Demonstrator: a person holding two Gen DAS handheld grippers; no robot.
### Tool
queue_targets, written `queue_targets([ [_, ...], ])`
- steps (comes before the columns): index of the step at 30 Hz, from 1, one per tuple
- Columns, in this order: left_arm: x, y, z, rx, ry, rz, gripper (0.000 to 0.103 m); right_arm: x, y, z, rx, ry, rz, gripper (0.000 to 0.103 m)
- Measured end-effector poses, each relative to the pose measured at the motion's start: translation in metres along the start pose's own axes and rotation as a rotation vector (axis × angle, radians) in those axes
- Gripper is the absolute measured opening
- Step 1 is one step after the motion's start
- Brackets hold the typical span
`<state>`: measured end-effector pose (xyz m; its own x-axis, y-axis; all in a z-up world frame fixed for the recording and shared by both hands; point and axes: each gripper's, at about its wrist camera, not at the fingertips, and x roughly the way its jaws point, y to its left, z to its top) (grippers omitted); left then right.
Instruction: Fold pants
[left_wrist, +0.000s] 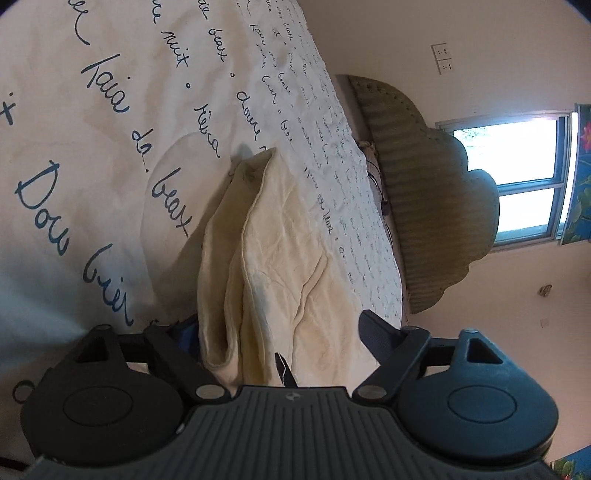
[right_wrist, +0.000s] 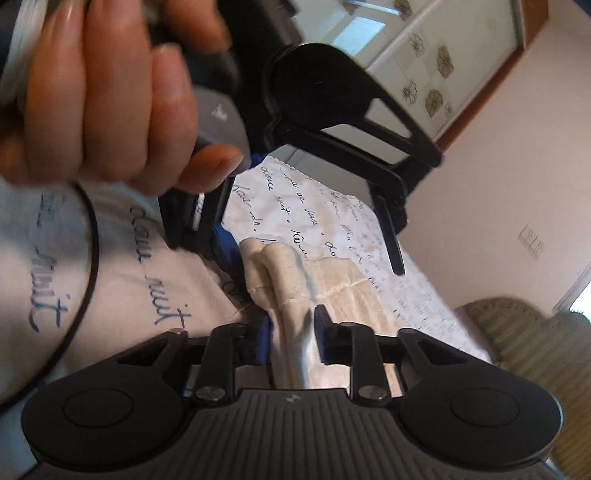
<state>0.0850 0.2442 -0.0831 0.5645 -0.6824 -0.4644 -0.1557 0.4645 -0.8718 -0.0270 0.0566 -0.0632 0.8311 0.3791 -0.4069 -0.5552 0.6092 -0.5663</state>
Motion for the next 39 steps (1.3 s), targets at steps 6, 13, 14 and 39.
queue_targets([
  [6,0.003,-0.005,0.000,0.098,-0.060,0.106,0.012,0.004,-0.016,0.003,0.137,0.036,0.080,0.019],
  [13,-0.026,-0.032,-0.017,0.303,-0.210,0.167,0.011,0.008,-0.049,0.013,0.352,0.016,0.180,0.020],
  [14,-0.030,-0.037,-0.017,0.329,-0.228,0.177,0.011,0.008,-0.052,0.016,0.358,0.008,0.181,0.020],
  [39,0.040,-0.144,-0.097,0.830,-0.176,0.398,0.069,-0.133,-0.186,-0.125,0.822,0.029,-0.064,0.067],
])
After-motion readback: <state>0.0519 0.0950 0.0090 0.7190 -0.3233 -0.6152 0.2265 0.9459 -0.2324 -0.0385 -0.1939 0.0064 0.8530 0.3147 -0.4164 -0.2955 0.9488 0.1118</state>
